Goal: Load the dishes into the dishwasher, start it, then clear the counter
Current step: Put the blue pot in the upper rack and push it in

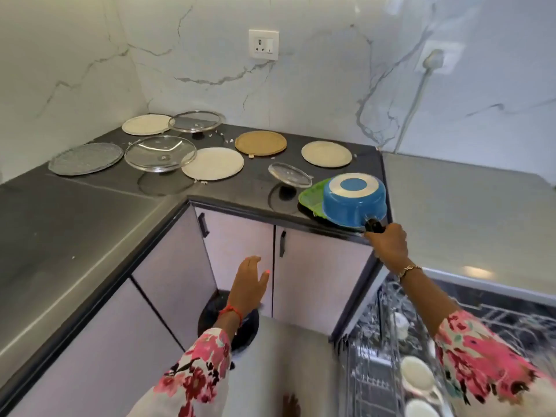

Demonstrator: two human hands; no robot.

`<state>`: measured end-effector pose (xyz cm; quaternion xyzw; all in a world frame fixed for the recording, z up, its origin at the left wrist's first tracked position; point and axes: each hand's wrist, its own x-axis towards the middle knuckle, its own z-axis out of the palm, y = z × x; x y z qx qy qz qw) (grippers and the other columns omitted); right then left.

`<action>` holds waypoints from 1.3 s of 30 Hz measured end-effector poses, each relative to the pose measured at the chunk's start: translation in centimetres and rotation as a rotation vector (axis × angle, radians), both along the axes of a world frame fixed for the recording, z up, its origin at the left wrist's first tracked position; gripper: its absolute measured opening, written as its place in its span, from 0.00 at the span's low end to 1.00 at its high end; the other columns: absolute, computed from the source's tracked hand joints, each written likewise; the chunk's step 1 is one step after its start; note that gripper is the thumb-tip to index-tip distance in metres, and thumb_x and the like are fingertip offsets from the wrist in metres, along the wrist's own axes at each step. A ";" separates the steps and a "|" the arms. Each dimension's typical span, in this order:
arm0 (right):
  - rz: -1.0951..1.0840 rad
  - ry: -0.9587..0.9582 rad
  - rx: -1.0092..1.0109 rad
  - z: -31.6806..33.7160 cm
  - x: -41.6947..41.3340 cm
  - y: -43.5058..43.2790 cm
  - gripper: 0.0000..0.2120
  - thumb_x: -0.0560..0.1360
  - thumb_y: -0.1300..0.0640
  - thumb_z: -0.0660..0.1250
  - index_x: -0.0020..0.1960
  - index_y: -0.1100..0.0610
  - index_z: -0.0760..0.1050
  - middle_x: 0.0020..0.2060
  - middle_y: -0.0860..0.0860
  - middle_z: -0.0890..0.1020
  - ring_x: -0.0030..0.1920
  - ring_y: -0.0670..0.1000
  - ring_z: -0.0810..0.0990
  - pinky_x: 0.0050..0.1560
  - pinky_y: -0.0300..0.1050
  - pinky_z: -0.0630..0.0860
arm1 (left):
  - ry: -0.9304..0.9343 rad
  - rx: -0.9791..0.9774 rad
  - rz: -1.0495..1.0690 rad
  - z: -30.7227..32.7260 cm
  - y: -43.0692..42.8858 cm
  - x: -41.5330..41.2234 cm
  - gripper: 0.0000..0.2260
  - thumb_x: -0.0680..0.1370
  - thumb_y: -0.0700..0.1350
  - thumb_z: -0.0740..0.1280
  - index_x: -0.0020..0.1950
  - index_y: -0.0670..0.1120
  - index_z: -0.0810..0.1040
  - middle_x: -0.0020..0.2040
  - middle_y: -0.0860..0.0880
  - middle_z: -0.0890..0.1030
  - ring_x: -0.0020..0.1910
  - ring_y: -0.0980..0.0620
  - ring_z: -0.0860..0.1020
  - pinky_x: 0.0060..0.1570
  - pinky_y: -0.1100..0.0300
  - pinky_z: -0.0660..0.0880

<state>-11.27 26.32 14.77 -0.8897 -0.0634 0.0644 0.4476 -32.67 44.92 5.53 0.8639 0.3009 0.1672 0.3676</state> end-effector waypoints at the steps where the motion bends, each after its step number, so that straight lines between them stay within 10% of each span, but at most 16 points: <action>1: -0.009 0.028 0.023 -0.6 -1.7 -1.2 0.15 0.67 0.59 0.73 0.48 0.67 0.75 0.40 0.60 0.79 0.39 0.59 0.79 0.39 0.50 0.76 | 0.014 -0.006 -0.016 -0.4 -1.3 -1.3 0.18 0.79 0.42 0.61 0.67 0.38 0.66 0.68 0.41 0.69 0.69 0.45 0.65 0.70 0.58 0.58; 21: -0.172 0.271 0.168 -13.0 -20.6 -32.9 0.07 0.67 0.66 0.71 0.41 0.59 0.75 0.34 0.56 0.79 0.35 0.56 0.76 0.38 0.51 0.75 | 0.189 -0.059 -0.275 -5.9 -32.9 -11.5 0.17 0.78 0.41 0.62 0.67 0.39 0.67 0.67 0.42 0.69 0.68 0.47 0.66 0.67 0.63 0.59; 39: -0.308 0.330 0.182 -16.0 -17.5 -48.9 0.12 0.71 0.59 0.72 0.50 0.65 0.77 0.40 0.56 0.80 0.41 0.56 0.78 0.42 0.44 0.73 | 0.304 -0.045 -0.411 -6.6 -46.0 -5.2 0.26 0.73 0.54 0.53 0.64 0.39 0.70 0.64 0.39 0.73 0.63 0.42 0.71 0.64 0.55 0.67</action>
